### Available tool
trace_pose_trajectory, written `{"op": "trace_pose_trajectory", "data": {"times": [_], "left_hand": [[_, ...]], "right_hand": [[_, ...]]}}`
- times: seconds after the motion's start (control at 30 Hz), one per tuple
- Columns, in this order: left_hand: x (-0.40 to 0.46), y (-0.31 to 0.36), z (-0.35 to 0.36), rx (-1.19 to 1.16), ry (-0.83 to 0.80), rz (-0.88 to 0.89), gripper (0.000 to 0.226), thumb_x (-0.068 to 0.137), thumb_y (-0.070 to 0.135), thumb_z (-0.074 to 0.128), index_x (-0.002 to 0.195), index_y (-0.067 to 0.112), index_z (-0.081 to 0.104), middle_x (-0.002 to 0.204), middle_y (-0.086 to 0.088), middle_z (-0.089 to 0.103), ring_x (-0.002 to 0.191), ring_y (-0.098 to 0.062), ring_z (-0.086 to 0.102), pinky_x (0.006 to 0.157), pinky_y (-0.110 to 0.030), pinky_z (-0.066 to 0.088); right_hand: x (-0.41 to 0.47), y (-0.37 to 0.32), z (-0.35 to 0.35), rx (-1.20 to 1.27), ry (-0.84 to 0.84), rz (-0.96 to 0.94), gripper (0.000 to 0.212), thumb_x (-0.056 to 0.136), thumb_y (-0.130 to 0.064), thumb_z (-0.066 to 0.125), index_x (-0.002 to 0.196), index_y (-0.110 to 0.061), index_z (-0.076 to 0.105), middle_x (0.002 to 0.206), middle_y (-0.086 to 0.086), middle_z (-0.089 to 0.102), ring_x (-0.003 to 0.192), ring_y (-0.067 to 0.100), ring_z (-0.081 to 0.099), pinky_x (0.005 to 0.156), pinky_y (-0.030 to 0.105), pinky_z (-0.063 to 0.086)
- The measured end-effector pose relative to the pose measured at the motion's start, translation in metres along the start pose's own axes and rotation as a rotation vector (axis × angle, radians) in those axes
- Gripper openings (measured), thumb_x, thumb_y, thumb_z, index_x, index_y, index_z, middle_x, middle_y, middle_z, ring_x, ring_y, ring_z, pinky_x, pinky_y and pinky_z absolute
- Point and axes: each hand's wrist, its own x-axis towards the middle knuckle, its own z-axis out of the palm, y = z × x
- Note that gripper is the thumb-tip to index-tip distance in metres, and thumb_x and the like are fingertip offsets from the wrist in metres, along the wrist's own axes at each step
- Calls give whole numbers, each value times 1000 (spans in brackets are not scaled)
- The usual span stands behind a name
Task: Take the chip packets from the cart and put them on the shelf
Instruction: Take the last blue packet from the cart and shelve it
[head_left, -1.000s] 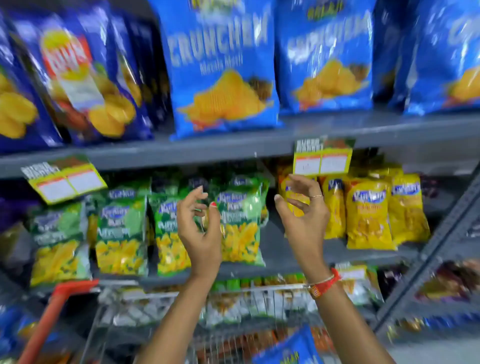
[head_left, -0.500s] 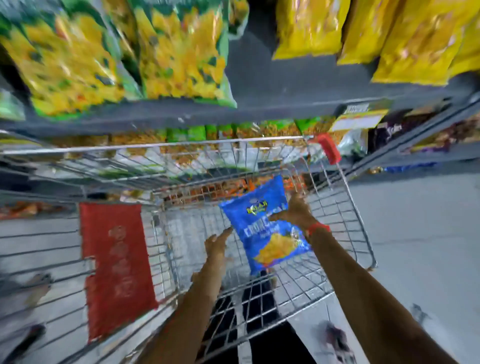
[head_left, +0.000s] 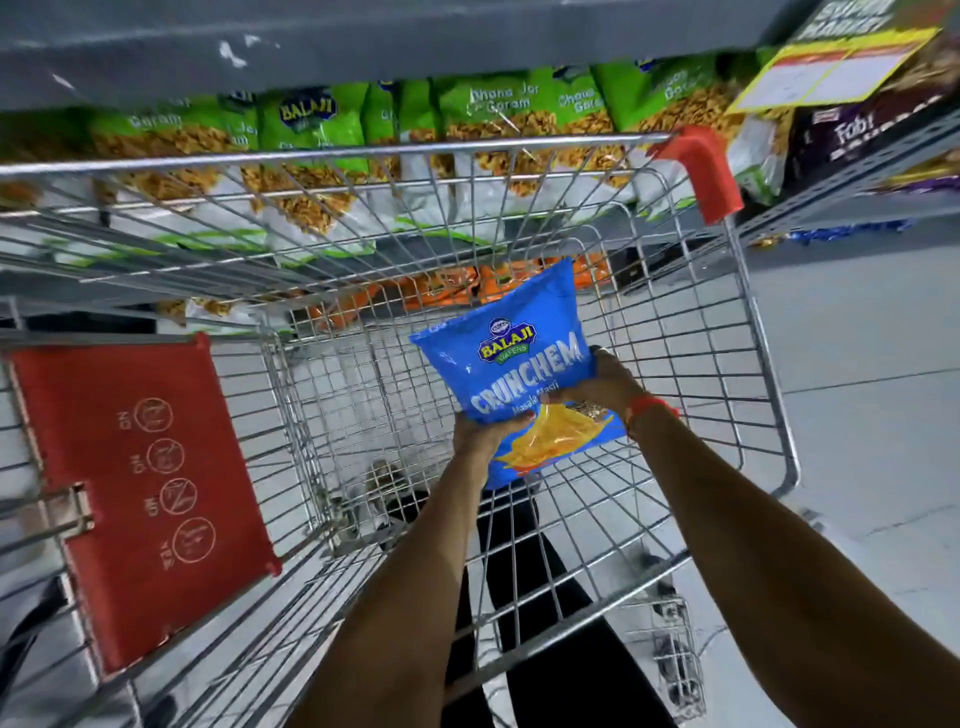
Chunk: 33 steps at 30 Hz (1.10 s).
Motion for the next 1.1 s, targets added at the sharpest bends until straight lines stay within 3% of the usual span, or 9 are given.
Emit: {"op": "trace_pose_trajectory", "data": {"times": [0.17,0.27,0.43,0.5,0.57,0.67,0.73,0.9,1.1], "left_hand": [[-41,26,-14,84,42,7,60,45,23,90,100,9,67,100,-8,73,92,-26,69,85,-39,57],[-64,44,-23,96,24,127,43,54,17,87,91,15,67,89,-2,72,85,-21,68,72,-28,55],[-124,88,-31,67,1,381,32,64,1,79,88,15,62,94,-5,68,77,-9,64,74,-28,54],[-148,108,-34,56,-49,481,36,67,-2,75,94,16,61,101,-6,67,77,-5,66,76,-29,56],[-173,131,-37,71,-89,580,39,69,-4,73,102,13,62,99,1,68,74,4,68,69,-17,57],[-214,167,-35,46,-79,707,38,66,-9,73,96,13,64,77,20,72,67,9,66,61,-12,54],[-246,191,-32,24,-79,796,37,65,-9,74,92,14,63,62,25,70,61,9,65,56,-16,54],[-333,251,-19,-44,-144,1065,47,61,-15,73,97,10,57,74,17,71,62,11,64,56,-8,50],[-420,317,-8,68,-258,1298,46,63,-4,76,99,19,59,86,15,73,74,4,68,61,-11,53]], "right_hand": [[-39,-19,-13,107,-55,-54,62,51,-22,92,107,-14,68,108,8,75,97,23,71,87,38,58],[-67,-33,-18,150,-7,-128,59,51,-23,92,105,-16,69,104,6,76,96,20,71,89,40,58],[-120,-64,-27,293,60,-311,53,47,-20,93,96,-20,72,93,-4,79,88,13,73,86,43,58],[-150,-84,-33,344,97,-391,46,52,-15,92,92,-25,71,89,-11,77,84,6,72,84,37,58],[-184,-105,-41,396,140,-483,41,55,-10,90,84,-30,68,85,-17,74,81,2,70,76,25,60],[-234,-132,-57,491,178,-619,45,61,4,84,94,-19,64,74,-23,71,68,-9,67,57,6,51],[-264,-146,-70,528,236,-691,53,60,2,85,105,-13,60,83,-20,66,61,-17,62,53,3,48],[-341,-185,-107,580,323,-883,56,62,-6,86,110,-15,58,91,-17,63,79,-4,60,68,14,58],[-416,-226,-150,657,436,-1163,53,59,-7,87,101,-28,61,97,-12,71,86,-1,69,62,14,56]]}}
